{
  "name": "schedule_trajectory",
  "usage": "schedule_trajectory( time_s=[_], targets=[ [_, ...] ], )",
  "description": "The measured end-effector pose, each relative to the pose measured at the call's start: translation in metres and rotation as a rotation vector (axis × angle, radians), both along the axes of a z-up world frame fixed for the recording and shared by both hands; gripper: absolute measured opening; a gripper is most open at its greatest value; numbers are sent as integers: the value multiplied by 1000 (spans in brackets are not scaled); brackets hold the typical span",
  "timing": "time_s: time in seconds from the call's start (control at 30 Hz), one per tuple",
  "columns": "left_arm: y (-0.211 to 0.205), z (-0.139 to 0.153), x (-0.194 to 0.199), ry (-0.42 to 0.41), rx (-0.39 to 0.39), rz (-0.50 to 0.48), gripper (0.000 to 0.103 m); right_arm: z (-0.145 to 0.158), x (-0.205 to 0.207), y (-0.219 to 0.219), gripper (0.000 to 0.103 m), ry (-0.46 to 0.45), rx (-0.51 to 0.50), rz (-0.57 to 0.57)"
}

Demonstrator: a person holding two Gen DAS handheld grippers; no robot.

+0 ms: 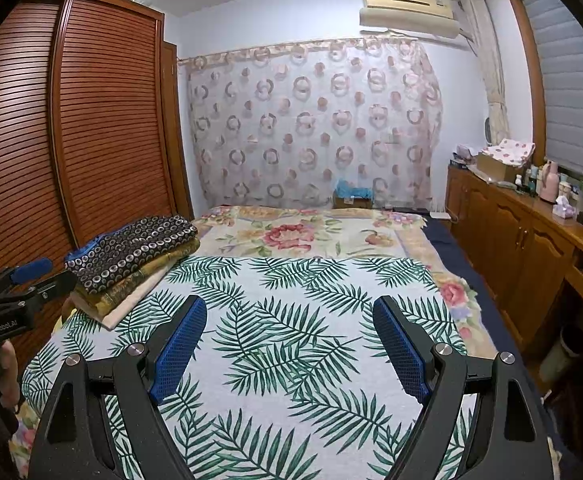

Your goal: Fold small clothes

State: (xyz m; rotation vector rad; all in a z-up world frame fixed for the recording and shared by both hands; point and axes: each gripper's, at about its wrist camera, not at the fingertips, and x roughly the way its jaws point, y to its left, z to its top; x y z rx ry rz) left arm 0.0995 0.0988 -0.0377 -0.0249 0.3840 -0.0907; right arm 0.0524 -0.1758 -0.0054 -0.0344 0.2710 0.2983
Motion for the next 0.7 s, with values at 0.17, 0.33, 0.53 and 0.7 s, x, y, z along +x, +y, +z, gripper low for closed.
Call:
schedule_trajectory(
  time_s=[0.17, 0.33, 0.53, 0.7],
  targets=[
    [0, 0, 1, -1, 0, -1, 83, 0, 0, 0, 87, -1, 2, -4],
    [-1, 0, 1, -4, 0, 0, 83, 0, 1, 0, 87, -1, 2, -4],
    [-1, -1, 2, -4, 0, 1, 83, 0, 0, 1, 87, 0, 4, -3],
    [-2, 0, 2, -5, 2, 0, 83, -2, -1, 4, 87, 2, 5, -9]
  ],
)
